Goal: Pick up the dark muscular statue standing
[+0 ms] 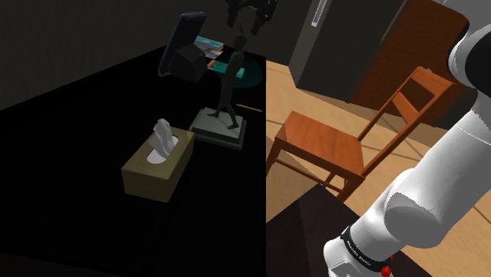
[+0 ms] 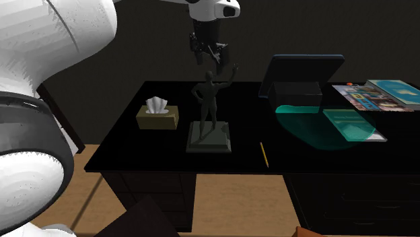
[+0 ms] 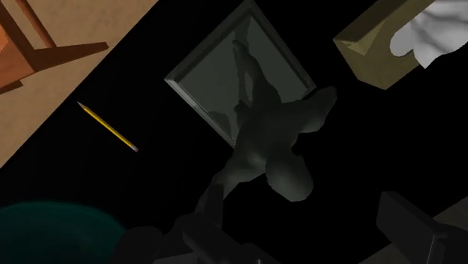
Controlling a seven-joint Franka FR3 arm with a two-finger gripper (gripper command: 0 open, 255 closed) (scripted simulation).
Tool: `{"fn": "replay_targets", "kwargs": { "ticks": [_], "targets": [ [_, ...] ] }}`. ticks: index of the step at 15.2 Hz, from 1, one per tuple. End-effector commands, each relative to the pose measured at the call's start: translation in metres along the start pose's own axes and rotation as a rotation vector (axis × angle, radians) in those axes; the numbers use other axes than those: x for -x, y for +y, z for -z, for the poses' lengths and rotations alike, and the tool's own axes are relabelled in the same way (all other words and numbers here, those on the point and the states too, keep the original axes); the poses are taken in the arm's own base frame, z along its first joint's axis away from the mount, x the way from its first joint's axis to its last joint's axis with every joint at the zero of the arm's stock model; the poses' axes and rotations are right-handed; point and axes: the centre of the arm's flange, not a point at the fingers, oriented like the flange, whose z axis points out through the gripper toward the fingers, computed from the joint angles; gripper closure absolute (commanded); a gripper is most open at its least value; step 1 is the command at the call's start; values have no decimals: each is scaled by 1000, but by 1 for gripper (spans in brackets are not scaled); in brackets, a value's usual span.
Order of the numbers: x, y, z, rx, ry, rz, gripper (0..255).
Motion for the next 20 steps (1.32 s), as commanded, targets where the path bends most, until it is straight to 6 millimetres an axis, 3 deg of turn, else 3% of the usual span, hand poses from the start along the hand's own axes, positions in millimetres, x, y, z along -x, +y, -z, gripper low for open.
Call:
{"fn": "replay_targets", "kwargs": {
  "ticks": [1,4,6,7,16,20],
  "targets": [
    [1,1,-9,0,0,0,0],
    [5,3,-28,0,0,0,0],
    [5,3,-28,0,0,0,0],
    [5,3,-28,0,0,0,255],
    [5,3,-28,0,0,0,255],
    [1,0,-7,0,0,0,255]
  ]
}}
